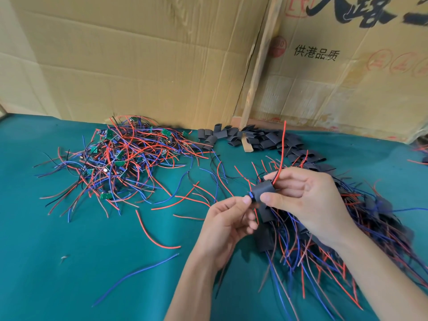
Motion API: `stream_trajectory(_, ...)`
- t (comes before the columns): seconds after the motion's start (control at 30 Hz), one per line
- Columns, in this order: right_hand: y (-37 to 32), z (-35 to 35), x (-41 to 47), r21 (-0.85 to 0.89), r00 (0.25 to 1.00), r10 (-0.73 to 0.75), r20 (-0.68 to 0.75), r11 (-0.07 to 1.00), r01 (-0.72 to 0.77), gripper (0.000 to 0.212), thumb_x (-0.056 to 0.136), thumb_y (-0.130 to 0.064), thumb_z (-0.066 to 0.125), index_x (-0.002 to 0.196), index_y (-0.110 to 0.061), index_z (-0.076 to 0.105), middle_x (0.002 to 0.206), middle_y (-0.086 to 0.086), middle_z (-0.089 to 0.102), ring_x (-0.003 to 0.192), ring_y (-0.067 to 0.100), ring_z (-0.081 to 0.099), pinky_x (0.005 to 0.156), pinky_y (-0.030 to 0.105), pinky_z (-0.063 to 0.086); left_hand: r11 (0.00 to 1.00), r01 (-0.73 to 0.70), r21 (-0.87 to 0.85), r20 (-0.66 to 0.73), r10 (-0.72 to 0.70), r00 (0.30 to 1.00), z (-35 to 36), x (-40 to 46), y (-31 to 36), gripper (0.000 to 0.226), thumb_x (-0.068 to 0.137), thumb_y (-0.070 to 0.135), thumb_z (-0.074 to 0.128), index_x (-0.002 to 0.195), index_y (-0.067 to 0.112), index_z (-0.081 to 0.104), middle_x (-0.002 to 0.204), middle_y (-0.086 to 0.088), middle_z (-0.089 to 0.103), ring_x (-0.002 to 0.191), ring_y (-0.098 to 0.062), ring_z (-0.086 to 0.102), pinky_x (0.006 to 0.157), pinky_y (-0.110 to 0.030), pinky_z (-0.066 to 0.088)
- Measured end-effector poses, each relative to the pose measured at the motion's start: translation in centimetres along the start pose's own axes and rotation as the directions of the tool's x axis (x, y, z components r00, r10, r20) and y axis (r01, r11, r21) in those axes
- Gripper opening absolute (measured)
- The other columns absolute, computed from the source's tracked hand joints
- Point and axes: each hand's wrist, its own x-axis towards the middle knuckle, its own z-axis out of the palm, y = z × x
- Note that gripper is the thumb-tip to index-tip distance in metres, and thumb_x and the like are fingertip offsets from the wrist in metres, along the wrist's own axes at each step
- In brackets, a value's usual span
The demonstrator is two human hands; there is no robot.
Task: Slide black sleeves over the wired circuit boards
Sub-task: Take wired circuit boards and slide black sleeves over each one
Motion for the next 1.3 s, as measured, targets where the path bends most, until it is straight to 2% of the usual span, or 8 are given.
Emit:
stream_trajectory(0.13, -0.2, -0.1, 0.0, 0.121, 1.000, 0.004, 0.017, 0.993, -0.006, 0.034, 0.062, -0.027, 0.092, 0.093, -0.023, 0.079, 0.098, 0.004, 0.080, 0.087, 0.022, 0.078, 0.075, 0.024, 0.059, 0.982, 0.069, -0.173, 0.072, -0.057, 0.996, 0.2, -0.1, 0.0, 0.023, 0.082, 0.029, 0.074, 0.087, 0.007, 0.075, 0.066, 0.000, 0.060, 0.052, -0.009, 0.057, 0.054, -0.020, 0.046)
stream_trajectory(0.27, -0.2, 0.0, -0.1, 0.212, 0.999, 0.013, 0.039, 0.977, -0.021, 0.052, 0.055, -0.042, 0.098, 0.097, -0.019, 0.079, 0.100, 0.009, 0.079, 0.087, 0.022, 0.077, 0.075, 0.024, 0.059, 0.956, 0.133, -0.261, 0.124, -0.104, 0.987, 0.4, -0.2, 0.1, 0.024, 0.075, 0.033, 0.078, 0.082, 0.010, 0.077, 0.065, 0.003, 0.060, 0.052, -0.006, 0.056, 0.053, -0.018, 0.045)
stream_trajectory(0.47, -0.2, -0.2, -0.2, 0.137, 0.998, -0.007, 0.063, 0.991, -0.001, 0.034, 0.062, -0.022, 0.090, 0.094, -0.021, 0.078, 0.099, 0.007, 0.080, 0.089, 0.021, 0.078, 0.078, 0.021, 0.058, 0.968, 0.144, -0.207, 0.076, -0.131, 0.988, 0.2, -0.3, 0.0, 0.020, 0.087, 0.029, 0.069, 0.082, 0.010, 0.075, 0.064, 0.003, 0.058, 0.051, -0.006, 0.054, 0.053, -0.017, 0.045)
stream_trajectory(0.6, -0.5, -0.6, -0.2, 0.097, 0.996, 0.009, 0.083, 0.995, -0.017, 0.035, 0.063, -0.022, 0.090, 0.095, -0.020, 0.079, 0.096, 0.008, 0.080, 0.087, 0.021, 0.078, 0.077, 0.021, 0.058, 0.974, 0.148, -0.171, 0.077, -0.136, 0.988, 0.1, -0.2, 0.0, 0.021, 0.079, 0.030, 0.078, 0.082, 0.009, 0.075, 0.061, 0.003, 0.058, 0.048, -0.006, 0.054, 0.051, -0.018, 0.044)
stream_trajectory(0.73, -0.2, -0.7, -0.2, 0.140, 0.998, 0.039, 0.050, 0.989, -0.045, 0.035, 0.064, -0.019, 0.090, 0.097, -0.018, 0.079, 0.094, 0.010, 0.080, 0.084, 0.020, 0.078, 0.073, 0.022, 0.058, 0.969, 0.164, -0.184, 0.104, -0.147, 0.984, 0.3, -0.2, -0.3, 0.018, 0.082, 0.028, 0.074, 0.082, 0.010, 0.077, 0.061, 0.003, 0.059, 0.048, -0.006, 0.054, 0.051, -0.018, 0.045)
stream_trajectory(1.0, 0.2, 0.2, -1.5, 0.013, 0.998, 0.070, -0.008, 0.997, -0.070, 0.041, 0.068, -0.027, 0.087, 0.106, -0.034, 0.078, 0.098, -0.004, 0.080, 0.089, 0.015, 0.078, 0.079, 0.021, 0.059, 0.989, 0.101, -0.104, 0.044, -0.097, 0.994, 0.7, -0.2, -0.6, 0.018, 0.077, 0.025, 0.079, 0.074, 0.012, 0.067, 0.060, -0.002, 0.056, 0.045, -0.011, 0.051, 0.049, -0.018, 0.045)
stream_trajectory(1.13, 0.2, 0.9, -1.5, 0.010, 0.994, 0.110, 0.009, 0.994, -0.110, 0.024, 0.085, -0.013, 0.080, 0.107, -0.024, 0.078, 0.101, -0.001, 0.080, 0.089, 0.016, 0.077, 0.085, 0.028, 0.060, 1.000, -0.005, -0.002, 0.086, 0.005, 0.996, 0.6, -0.3, -0.7, 0.024, 0.073, 0.020, 0.088, 0.064, 0.018, 0.066, 0.060, -0.003, 0.058, 0.048, -0.012, 0.054, 0.052, -0.019, 0.046)
stream_trajectory(1.3, -0.7, 0.5, -0.4, 0.111, 0.979, 0.205, 0.019, 0.972, -0.206, 0.016, 0.093, -0.004, 0.068, 0.105, -0.010, 0.077, 0.098, 0.013, 0.079, 0.081, 0.020, 0.071, 0.083, 0.036, 0.058, 0.995, -0.078, 0.066, 0.089, 0.072, 0.993, 0.4, -0.4, -0.3, 0.006, 0.086, 0.019, 0.073, 0.082, 0.016, 0.077, 0.078, -0.006, 0.071, 0.065, -0.014, 0.067, 0.062, -0.021, 0.051)
